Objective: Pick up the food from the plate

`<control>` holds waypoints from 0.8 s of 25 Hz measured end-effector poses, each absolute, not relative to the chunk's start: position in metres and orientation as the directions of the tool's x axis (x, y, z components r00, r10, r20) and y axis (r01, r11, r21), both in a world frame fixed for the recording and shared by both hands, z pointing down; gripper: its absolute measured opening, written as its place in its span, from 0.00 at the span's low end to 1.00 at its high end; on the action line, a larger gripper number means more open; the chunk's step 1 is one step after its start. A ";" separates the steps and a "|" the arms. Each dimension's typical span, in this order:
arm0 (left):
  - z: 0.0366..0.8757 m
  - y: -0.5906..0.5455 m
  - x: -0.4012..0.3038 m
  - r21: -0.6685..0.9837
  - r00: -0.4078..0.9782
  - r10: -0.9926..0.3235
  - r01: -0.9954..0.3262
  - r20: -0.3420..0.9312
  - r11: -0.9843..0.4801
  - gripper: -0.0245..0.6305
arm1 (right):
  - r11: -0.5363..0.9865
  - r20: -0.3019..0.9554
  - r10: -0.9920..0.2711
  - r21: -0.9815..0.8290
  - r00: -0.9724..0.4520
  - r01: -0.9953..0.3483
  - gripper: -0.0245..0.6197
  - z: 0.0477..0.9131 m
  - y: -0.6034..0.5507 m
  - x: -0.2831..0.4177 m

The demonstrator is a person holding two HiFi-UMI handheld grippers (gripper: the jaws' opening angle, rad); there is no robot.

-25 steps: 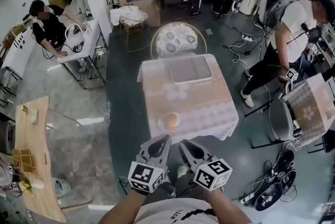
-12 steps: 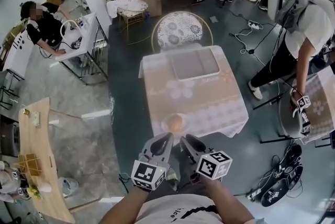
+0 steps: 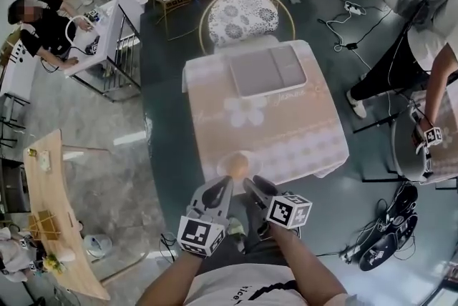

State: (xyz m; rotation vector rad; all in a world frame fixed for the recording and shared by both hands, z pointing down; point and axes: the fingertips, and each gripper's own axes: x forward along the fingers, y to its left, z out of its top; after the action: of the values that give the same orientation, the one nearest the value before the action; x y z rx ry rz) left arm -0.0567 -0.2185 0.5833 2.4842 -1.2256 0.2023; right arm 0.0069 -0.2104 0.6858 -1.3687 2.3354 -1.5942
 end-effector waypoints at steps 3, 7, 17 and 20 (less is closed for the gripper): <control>0.600 -0.226 -0.056 0.260 0.609 -0.733 -0.793 0.303 -0.551 0.04 | 0.068 0.452 -0.630 -0.778 -0.632 -0.625 0.30 0.709 -0.216 0.004; 0.622 -0.234 -0.056 0.259 0.604 -0.728 -0.797 0.323 -0.546 0.04 | 0.008 0.483 -0.610 -0.789 -0.628 -0.614 0.36 0.743 -0.225 0.005; 0.658 -0.247 -0.061 0.261 0.585 -0.733 -0.811 0.347 -0.524 0.04 | -0.093 0.550 -0.559 -0.785 -0.620 -0.612 0.41 0.797 -0.238 0.004; 0.663 -0.248 -0.063 0.263 0.575 -0.740 -0.818 0.348 -0.511 0.04 | -0.119 0.560 -0.547 -0.788 -0.622 -0.604 0.42 0.807 -0.241 0.004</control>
State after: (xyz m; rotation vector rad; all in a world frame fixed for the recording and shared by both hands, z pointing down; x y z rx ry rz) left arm -0.0630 -0.2481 0.6628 2.4121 -1.2590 0.2678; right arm 0.0042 -0.2414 0.8070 -1.3836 2.1149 -1.9437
